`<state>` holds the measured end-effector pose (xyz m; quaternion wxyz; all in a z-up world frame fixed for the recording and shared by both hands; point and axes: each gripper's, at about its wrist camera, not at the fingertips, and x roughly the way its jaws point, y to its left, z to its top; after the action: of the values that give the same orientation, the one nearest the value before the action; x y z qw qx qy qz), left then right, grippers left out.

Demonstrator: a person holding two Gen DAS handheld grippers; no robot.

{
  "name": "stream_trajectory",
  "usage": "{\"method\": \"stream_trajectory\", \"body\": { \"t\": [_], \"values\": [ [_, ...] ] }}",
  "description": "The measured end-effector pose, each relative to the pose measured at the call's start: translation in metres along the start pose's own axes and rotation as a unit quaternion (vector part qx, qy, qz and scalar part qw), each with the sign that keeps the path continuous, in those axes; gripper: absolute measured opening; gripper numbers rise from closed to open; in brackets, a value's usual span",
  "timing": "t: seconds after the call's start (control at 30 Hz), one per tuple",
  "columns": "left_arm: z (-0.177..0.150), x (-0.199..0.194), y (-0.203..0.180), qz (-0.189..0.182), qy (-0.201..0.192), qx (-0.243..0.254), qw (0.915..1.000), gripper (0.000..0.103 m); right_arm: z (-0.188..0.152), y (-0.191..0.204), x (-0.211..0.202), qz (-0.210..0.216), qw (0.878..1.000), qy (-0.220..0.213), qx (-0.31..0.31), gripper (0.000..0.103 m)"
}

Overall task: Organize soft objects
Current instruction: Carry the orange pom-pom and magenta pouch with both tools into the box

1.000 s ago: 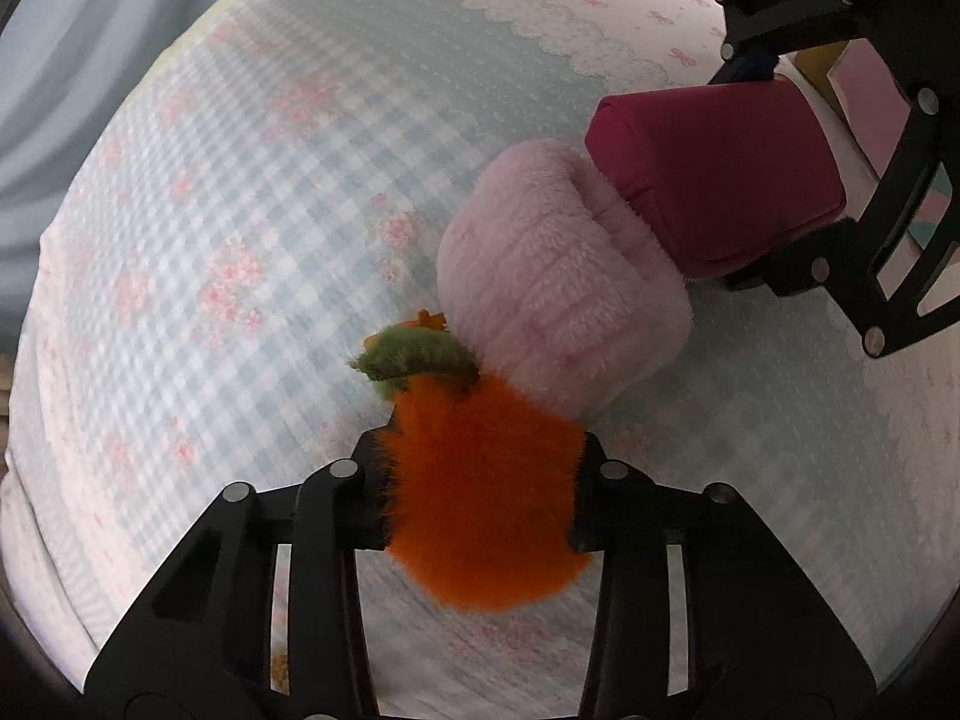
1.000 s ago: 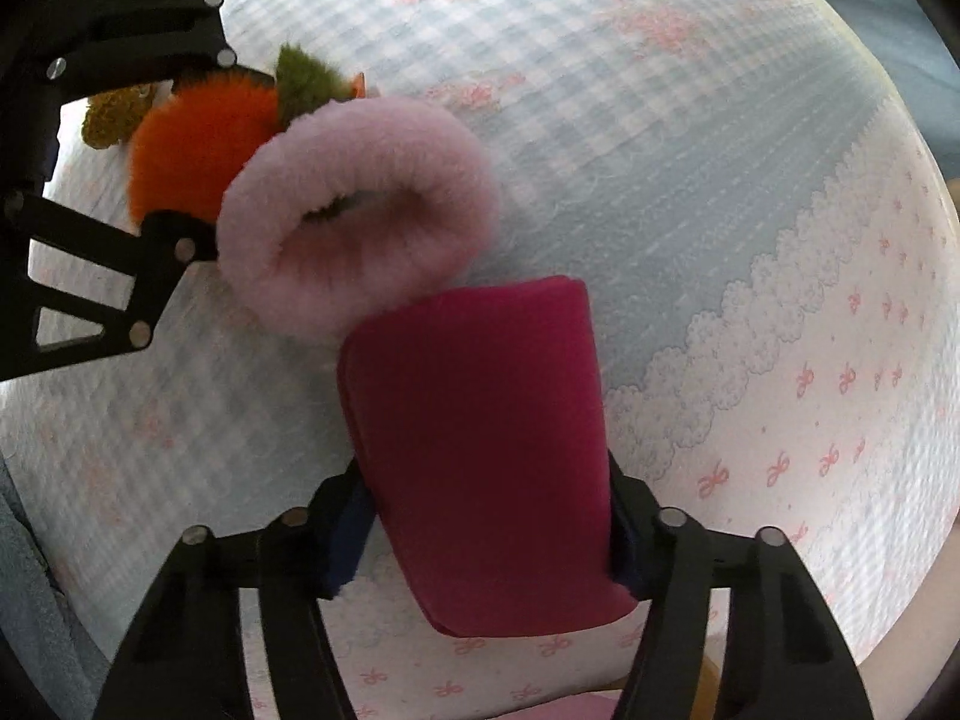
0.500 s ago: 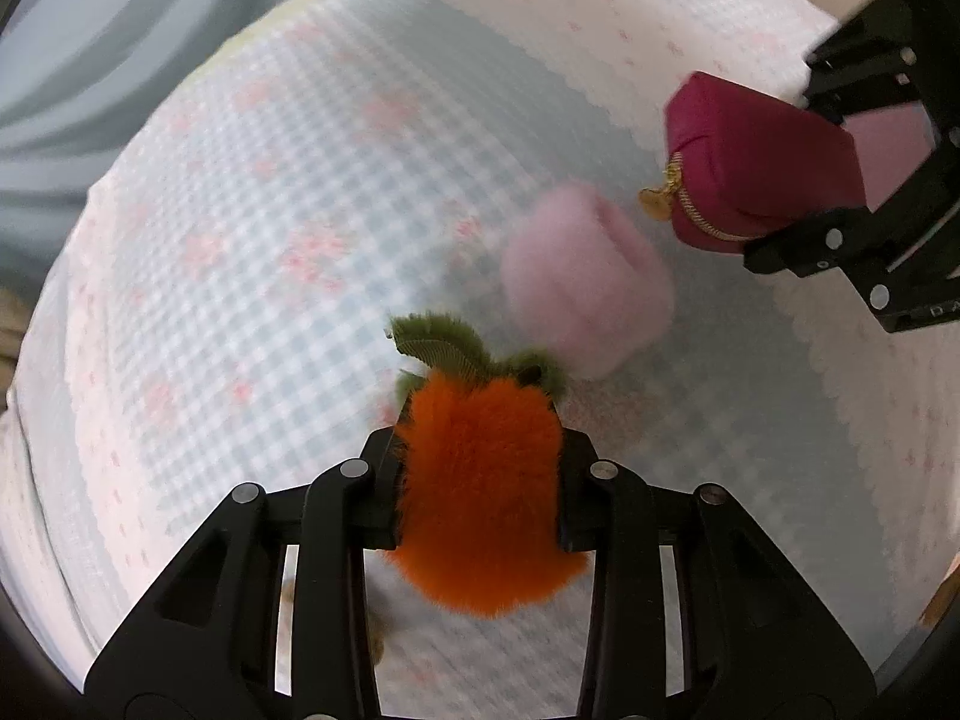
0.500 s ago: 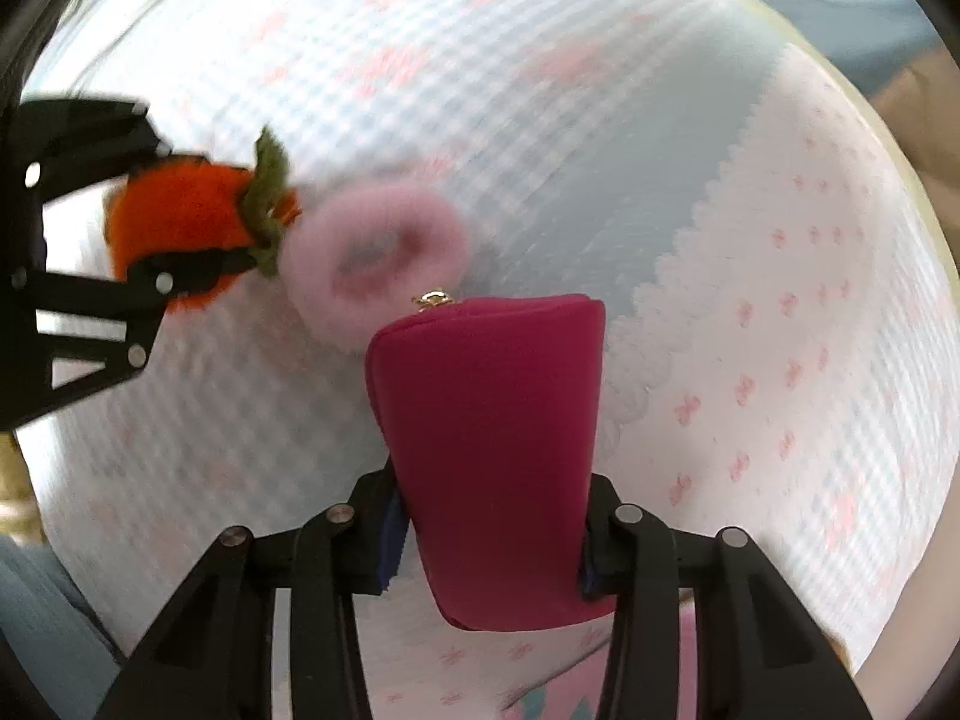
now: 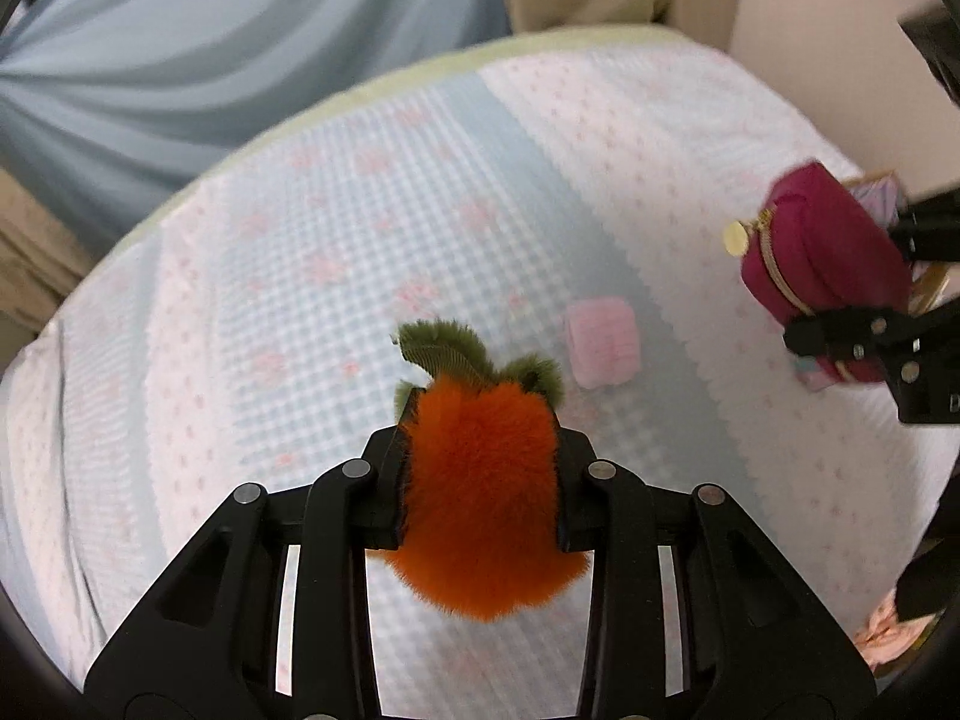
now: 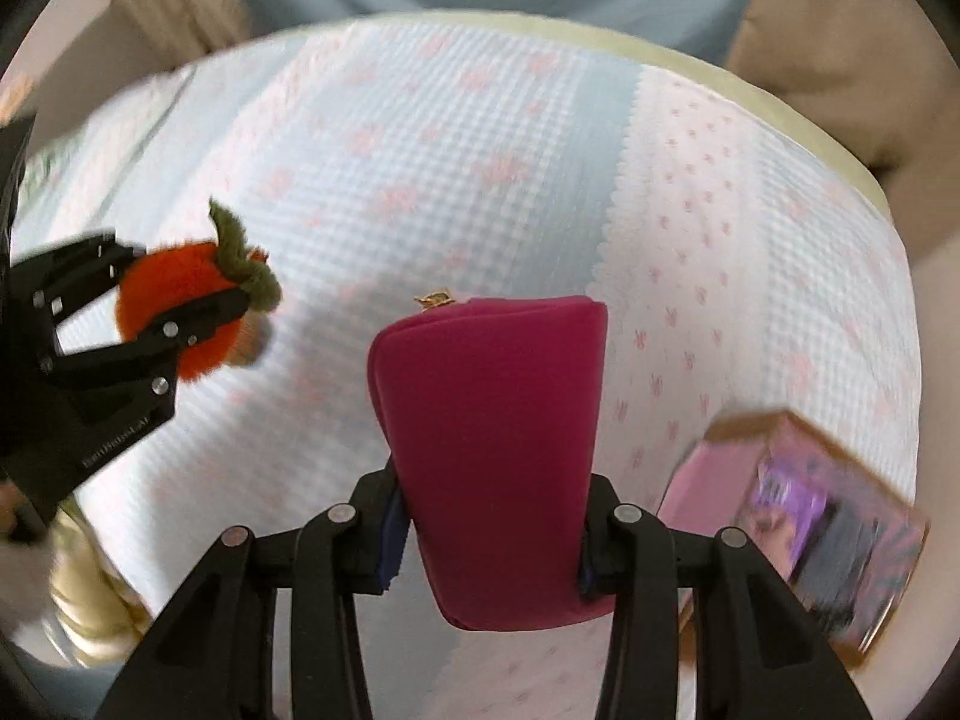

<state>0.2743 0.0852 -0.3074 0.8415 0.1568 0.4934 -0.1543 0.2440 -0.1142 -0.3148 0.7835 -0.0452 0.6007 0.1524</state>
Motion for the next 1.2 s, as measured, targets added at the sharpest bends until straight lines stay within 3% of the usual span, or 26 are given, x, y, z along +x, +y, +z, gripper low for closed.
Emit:
{"method": "stream_trajectory", "body": {
  "t": [0.27,0.43,0.67,0.9,1.2],
  "values": [
    [0.020,-0.102,-0.001,-0.003,-0.052,-0.052,0.9973,0.029,-0.026,0.001,-0.086,-0.004,0.995,-0.052,0.085,0.039],
    [0.019,-0.145,-0.027,0.000,-0.069,-0.063,0.9957,0.029,-0.055,-0.021,-0.138,0.004,0.987,-0.093,0.128,0.039],
    [0.026,-0.192,-0.084,-0.005,-0.092,-0.118,0.9888,0.029,-0.085,-0.068,-0.184,0.010,0.983,-0.124,0.137,0.039],
    [0.047,-0.198,-0.179,-0.019,-0.100,-0.131,0.9862,0.029,-0.119,-0.144,-0.219,0.005,0.979,-0.136,0.149,0.039],
    [0.079,-0.168,-0.273,-0.049,-0.072,-0.126,0.9882,0.029,-0.141,-0.238,-0.212,0.007,0.975,-0.117,0.190,0.039]
  ]
}}
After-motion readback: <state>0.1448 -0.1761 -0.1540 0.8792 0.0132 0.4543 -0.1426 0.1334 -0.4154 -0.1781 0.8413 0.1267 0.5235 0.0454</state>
